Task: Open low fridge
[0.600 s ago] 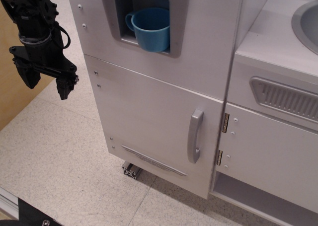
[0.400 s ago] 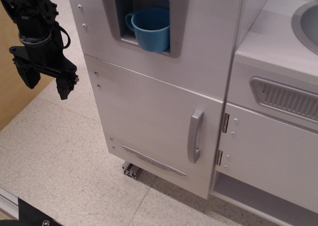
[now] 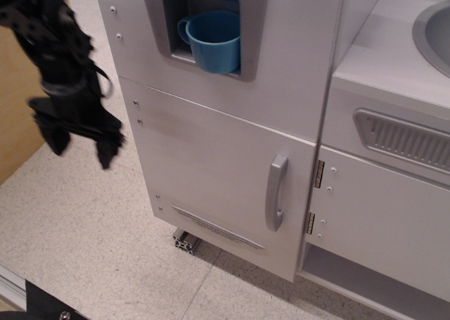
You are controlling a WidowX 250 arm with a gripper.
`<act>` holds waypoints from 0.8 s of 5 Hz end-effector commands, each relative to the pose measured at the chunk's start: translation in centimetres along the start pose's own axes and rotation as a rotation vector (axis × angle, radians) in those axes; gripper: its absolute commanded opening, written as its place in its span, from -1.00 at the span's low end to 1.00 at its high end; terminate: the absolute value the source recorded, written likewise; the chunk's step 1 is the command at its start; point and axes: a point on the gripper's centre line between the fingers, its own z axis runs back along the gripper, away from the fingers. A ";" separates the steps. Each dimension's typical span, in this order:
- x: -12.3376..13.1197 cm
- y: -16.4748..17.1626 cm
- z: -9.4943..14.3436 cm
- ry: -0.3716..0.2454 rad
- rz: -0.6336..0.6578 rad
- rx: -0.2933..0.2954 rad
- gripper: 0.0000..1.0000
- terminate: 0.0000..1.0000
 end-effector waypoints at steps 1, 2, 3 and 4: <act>-0.6 -6.0 1.3 -0.077 -0.055 -0.008 1.00 -1.00; -0.6 -9.6 1.8 -0.110 -0.099 -0.036 1.00 -1.00; -0.2 -13.1 1.5 -0.147 -0.126 -0.063 1.00 -1.00; 0.3 -15.8 1.8 -0.194 -0.128 -0.084 1.00 -1.00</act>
